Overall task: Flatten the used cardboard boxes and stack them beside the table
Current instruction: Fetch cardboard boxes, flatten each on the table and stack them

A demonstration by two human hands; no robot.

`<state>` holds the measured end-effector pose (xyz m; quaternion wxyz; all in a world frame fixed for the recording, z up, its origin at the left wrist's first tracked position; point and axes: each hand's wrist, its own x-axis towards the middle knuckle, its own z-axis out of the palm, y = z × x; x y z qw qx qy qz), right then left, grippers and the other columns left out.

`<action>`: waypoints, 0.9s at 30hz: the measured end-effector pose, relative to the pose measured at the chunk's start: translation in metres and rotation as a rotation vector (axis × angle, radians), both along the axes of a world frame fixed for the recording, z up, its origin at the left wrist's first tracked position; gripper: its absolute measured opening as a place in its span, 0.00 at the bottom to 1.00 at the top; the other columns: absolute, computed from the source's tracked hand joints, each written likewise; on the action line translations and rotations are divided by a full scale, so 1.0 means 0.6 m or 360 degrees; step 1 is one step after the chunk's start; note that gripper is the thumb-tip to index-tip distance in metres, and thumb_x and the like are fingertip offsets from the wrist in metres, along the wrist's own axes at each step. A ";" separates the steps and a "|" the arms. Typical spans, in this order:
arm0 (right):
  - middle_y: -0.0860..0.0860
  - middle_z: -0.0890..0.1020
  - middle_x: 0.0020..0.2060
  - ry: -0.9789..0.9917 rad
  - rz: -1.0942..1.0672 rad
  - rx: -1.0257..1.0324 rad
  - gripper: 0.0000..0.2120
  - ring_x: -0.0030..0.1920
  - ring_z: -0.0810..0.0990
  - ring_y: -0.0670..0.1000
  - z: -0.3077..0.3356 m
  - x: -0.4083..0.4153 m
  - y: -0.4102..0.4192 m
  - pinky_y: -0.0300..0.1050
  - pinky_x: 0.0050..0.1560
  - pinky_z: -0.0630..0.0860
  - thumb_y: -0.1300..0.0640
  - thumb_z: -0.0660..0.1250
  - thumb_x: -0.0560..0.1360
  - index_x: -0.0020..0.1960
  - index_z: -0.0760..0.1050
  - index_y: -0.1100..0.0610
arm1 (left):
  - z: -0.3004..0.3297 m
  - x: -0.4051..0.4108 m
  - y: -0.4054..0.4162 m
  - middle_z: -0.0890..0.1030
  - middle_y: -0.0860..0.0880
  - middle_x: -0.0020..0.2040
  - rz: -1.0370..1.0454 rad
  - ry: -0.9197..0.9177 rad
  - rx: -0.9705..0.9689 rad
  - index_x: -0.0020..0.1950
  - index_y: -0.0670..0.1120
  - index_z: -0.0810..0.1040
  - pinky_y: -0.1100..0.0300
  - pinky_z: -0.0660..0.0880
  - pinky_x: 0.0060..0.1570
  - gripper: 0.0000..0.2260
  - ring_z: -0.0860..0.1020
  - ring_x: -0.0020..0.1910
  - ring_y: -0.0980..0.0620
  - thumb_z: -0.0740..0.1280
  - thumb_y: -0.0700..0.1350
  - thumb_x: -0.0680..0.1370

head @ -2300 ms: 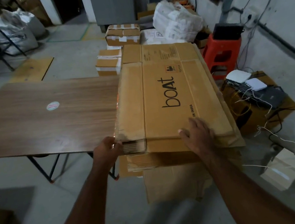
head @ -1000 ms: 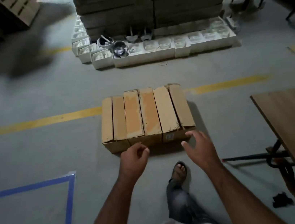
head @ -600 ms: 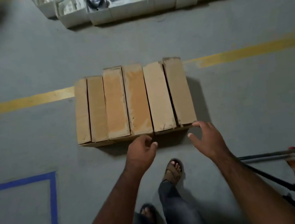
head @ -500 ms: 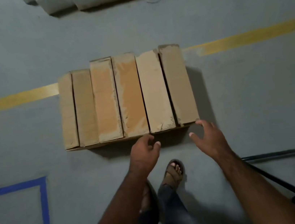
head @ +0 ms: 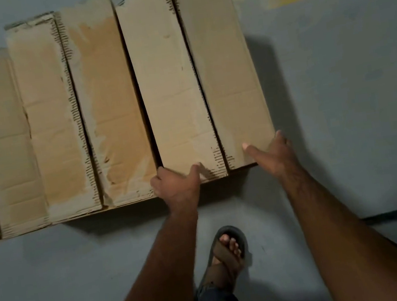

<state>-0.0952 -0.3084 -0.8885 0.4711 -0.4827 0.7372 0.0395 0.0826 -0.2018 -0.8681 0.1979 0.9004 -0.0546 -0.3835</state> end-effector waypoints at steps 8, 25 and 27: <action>0.50 0.84 0.53 -0.0425 -0.0520 -0.0255 0.40 0.52 0.86 0.53 0.125 -0.036 -0.018 0.59 0.48 0.85 0.35 0.84 0.54 0.58 0.70 0.47 | 0.140 0.022 -0.018 0.74 0.52 0.64 0.0476 0.0556 -0.0585 0.67 0.57 0.67 0.39 0.78 0.56 0.30 0.75 0.60 0.48 0.79 0.50 0.71; 0.48 0.79 0.58 -0.0514 -0.0938 -0.0673 0.34 0.55 0.82 0.50 0.808 0.064 0.178 0.57 0.52 0.84 0.42 0.80 0.68 0.63 0.63 0.49 | 0.803 0.153 0.019 0.76 0.53 0.61 -0.0152 0.0592 -0.0987 0.70 0.53 0.67 0.37 0.81 0.52 0.27 0.80 0.57 0.46 0.75 0.46 0.76; 0.50 0.79 0.59 -0.0527 -0.0982 -0.0803 0.35 0.55 0.83 0.50 0.886 0.068 0.201 0.56 0.51 0.85 0.43 0.81 0.68 0.64 0.63 0.49 | 0.881 0.159 0.038 0.76 0.53 0.61 -0.0229 0.0610 -0.1099 0.70 0.54 0.67 0.37 0.81 0.53 0.26 0.80 0.57 0.47 0.75 0.46 0.76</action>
